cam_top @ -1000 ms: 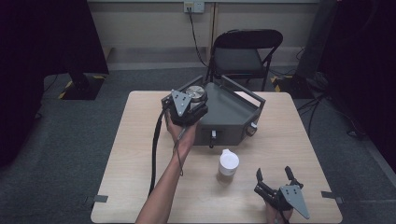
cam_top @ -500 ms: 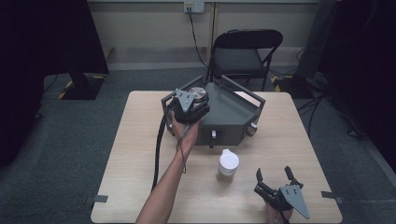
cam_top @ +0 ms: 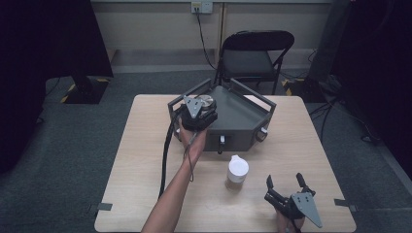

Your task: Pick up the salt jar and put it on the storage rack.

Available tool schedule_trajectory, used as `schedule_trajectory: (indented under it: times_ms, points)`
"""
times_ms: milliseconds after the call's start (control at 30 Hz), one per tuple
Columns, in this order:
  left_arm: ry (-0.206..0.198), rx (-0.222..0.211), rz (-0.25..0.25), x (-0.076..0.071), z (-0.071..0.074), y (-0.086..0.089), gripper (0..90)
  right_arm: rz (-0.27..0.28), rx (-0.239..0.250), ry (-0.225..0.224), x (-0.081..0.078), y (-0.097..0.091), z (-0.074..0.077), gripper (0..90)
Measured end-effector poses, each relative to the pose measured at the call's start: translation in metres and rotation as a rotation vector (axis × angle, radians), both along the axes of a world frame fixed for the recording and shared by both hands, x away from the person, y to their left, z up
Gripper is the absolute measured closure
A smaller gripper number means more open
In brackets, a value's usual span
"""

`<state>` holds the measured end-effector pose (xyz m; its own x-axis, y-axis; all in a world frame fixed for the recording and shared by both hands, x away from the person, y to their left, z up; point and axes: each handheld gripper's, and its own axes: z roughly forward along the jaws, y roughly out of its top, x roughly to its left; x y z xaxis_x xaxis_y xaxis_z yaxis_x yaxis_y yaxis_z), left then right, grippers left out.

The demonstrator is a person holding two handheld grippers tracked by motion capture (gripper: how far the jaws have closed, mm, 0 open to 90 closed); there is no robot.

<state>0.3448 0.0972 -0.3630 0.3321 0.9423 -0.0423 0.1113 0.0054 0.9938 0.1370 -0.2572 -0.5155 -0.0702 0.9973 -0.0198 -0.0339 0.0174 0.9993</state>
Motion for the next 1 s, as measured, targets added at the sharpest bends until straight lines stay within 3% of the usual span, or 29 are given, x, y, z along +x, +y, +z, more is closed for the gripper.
schedule_trajectory:
  times_ms: [433,600,700,800,1000]
  points:
    - [0.008,-0.006,0.0,0.001,0.0,0.001,33.9,0.0,0.0,0.0,0.0,0.0,0.0,2.0]
    - [0.029,-0.023,-0.011,0.002,0.002,0.004,32.4,0.0,0.0,0.0,0.0,0.0,0.0,2.0]
    - [0.019,-0.038,-0.025,0.004,-0.002,0.004,12.5,0.0,0.0,-0.001,0.0,0.0,0.0,2.0]
    - [-0.011,-0.005,-0.009,-0.001,-0.003,-0.004,2.0,0.0,0.001,0.0,0.0,0.0,0.0,2.0]
    - [-0.03,-0.016,-0.027,-0.008,-0.001,-0.004,0.0,0.0,0.001,0.0,0.0,0.0,0.0,2.0]
